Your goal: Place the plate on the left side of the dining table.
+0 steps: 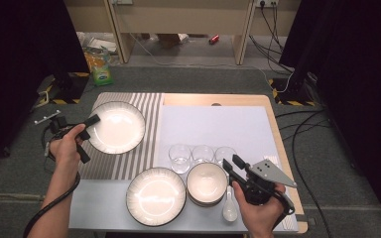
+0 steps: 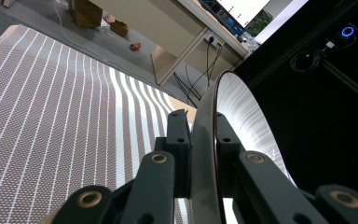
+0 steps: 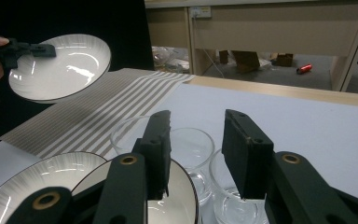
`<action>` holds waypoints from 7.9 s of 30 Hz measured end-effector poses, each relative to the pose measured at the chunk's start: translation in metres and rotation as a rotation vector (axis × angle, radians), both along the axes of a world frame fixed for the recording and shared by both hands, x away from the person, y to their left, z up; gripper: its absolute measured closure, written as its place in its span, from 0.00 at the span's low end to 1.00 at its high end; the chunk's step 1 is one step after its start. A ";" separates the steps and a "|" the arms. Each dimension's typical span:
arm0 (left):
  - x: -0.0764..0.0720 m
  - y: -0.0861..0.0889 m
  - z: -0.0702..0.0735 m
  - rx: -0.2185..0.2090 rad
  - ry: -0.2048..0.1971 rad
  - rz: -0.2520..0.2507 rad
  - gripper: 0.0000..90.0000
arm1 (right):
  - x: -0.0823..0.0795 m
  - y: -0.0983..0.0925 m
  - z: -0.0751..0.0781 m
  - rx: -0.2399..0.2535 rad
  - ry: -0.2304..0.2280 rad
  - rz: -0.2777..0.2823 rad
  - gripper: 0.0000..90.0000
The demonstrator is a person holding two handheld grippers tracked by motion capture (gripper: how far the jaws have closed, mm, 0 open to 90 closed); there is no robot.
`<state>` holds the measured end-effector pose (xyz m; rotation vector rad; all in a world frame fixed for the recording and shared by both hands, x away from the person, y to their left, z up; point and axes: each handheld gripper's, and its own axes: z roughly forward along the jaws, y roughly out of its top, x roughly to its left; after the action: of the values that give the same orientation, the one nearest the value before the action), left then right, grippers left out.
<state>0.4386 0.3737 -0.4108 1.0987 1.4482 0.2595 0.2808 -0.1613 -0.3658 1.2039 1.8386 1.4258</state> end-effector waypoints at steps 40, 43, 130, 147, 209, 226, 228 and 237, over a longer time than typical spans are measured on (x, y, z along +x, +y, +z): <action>0.012 0.005 0.000 0.009 0.008 0.026 0.90 | 0.000 -0.007 0.001 -0.005 0.002 -0.015 0.70; 0.014 0.004 -0.001 0.007 0.009 0.024 0.90 | 0.000 -0.006 0.001 -0.004 -0.005 -0.012 0.70; 0.028 0.023 -0.005 -0.003 0.015 0.084 0.90 | 0.002 -0.011 0.000 0.004 0.005 -0.024 0.70; 0.032 0.029 -0.012 0.002 0.039 0.100 0.89 | 0.002 -0.011 0.000 0.004 0.005 -0.024 0.70; 0.046 0.038 -0.024 0.004 0.072 0.136 0.89 | 0.002 -0.011 0.000 0.001 0.006 -0.027 0.70; 0.048 0.037 -0.029 0.001 0.084 0.138 0.89 | 0.002 -0.013 0.000 -0.001 0.001 -0.027 0.70; 0.050 0.036 -0.029 0.008 0.084 0.131 0.89 | 0.002 -0.012 0.000 0.002 0.000 -0.027 0.70; 0.054 0.034 -0.032 0.007 0.091 0.133 0.89 | 0.001 -0.011 0.000 0.005 0.001 -0.024 0.70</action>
<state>0.4929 0.4076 -0.4424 1.0320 1.6055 0.3117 0.2822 -0.1720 -0.3657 1.2257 1.8162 1.4176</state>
